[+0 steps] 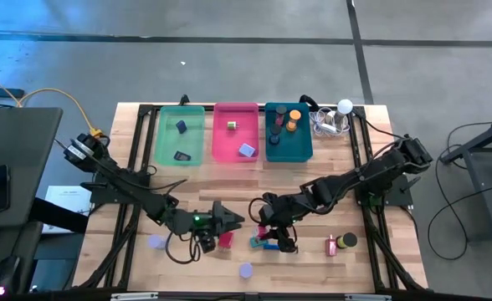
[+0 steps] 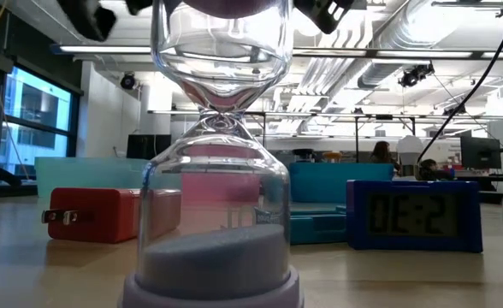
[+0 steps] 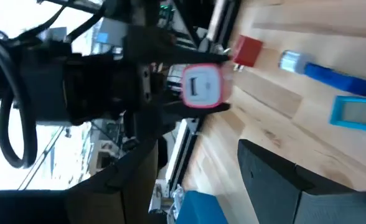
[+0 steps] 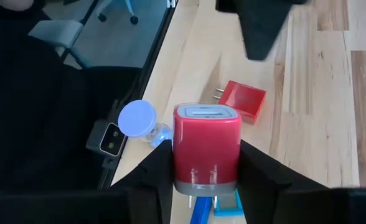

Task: Pick & Place Office items
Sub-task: Put the pink charger adapter into the red bin

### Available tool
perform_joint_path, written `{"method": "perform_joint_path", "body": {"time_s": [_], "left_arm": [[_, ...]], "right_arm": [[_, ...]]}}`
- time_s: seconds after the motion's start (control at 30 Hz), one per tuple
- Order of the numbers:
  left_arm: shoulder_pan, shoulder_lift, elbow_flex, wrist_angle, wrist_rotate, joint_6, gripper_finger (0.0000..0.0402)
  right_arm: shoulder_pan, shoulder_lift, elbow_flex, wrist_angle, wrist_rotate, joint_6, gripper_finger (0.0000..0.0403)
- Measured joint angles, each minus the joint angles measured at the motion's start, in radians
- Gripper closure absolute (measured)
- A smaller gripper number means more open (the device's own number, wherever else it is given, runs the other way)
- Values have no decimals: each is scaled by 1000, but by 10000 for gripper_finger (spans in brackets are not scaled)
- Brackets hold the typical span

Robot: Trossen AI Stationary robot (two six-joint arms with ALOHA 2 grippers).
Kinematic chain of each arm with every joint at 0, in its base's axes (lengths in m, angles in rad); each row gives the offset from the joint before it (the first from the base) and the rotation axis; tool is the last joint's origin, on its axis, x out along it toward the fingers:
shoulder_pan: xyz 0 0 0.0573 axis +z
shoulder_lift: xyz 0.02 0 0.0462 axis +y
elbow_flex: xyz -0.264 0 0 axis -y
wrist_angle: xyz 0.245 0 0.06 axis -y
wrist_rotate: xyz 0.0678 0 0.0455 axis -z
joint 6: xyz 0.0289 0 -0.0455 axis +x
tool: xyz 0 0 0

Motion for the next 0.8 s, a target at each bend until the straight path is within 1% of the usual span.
{"method": "perform_joint_path", "body": {"time_s": [0.07, 0.13, 0.17, 0.3, 0.43, 0.47, 0.63, 0.7, 0.8], "left_arm": [[6, 6, 0, 7, 0, -60, 187], [6, 17, 0, 20, 33, -130, 187], [6, 19, 0, 14, 47, -131, 187], [2, 31, 0, 18, 77, -117, 187], [-5, 31, 0, 57, 108, 78, 187], [-6, 31, 0, 65, 111, 99, 187], [14, 36, 4, 84, 141, 40, 187], [20, 36, 11, 73, 147, 14, 187], [24, 36, 15, 16, 164, -24, 190]], "right_arm": [[0, 0, 0, 5, -15, 0, 283], [0, 0, 0, 5, -16, 0, 283], [0, 0, 0, 4, -16, 0, 283], [0, 0, 0, 4, -17, 0, 283], [0, 2, 0, 5, -15, -3, 283], [-1, 9, 0, 12, -15, -4, 283], [-13, 42, 0, 32, -23, 1, 283], [-17, 56, -1, 18, -32, 1, 283], [-27, 78, 0, 54, -55, 1, 283]]}}
